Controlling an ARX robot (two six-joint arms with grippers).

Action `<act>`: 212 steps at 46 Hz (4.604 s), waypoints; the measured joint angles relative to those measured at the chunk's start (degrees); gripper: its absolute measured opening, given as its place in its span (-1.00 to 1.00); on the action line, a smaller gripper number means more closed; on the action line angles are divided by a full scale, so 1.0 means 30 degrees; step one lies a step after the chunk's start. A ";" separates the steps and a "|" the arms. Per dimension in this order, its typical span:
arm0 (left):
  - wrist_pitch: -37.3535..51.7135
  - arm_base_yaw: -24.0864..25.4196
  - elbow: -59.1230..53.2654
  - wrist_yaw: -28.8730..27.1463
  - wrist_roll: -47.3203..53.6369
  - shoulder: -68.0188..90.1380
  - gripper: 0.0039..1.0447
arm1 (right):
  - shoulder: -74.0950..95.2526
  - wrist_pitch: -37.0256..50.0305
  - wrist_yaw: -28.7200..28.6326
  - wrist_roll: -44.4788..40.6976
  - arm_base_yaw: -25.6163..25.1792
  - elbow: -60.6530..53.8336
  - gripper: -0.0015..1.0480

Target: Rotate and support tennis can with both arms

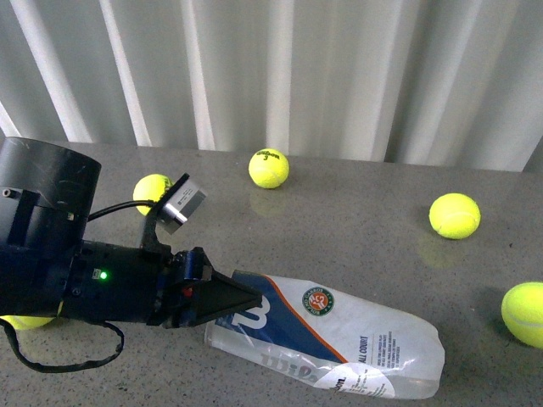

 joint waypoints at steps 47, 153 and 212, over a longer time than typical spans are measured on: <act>-2.1303 -0.4437 0.8320 -1.4382 2.5500 -0.7978 -0.94 | 0.0000 0.0000 0.0000 0.0000 0.0000 0.0000 0.87; -1.2743 -0.3235 0.5909 -1.3777 0.2310 -1.0593 0.88 | 0.0000 0.0000 0.0000 0.0000 0.0000 0.0000 0.87; 0.1851 0.3810 -1.4928 -1.7012 0.4379 -2.6993 -0.93 | 0.0000 0.0000 0.0000 -0.0007 0.0000 0.0000 0.87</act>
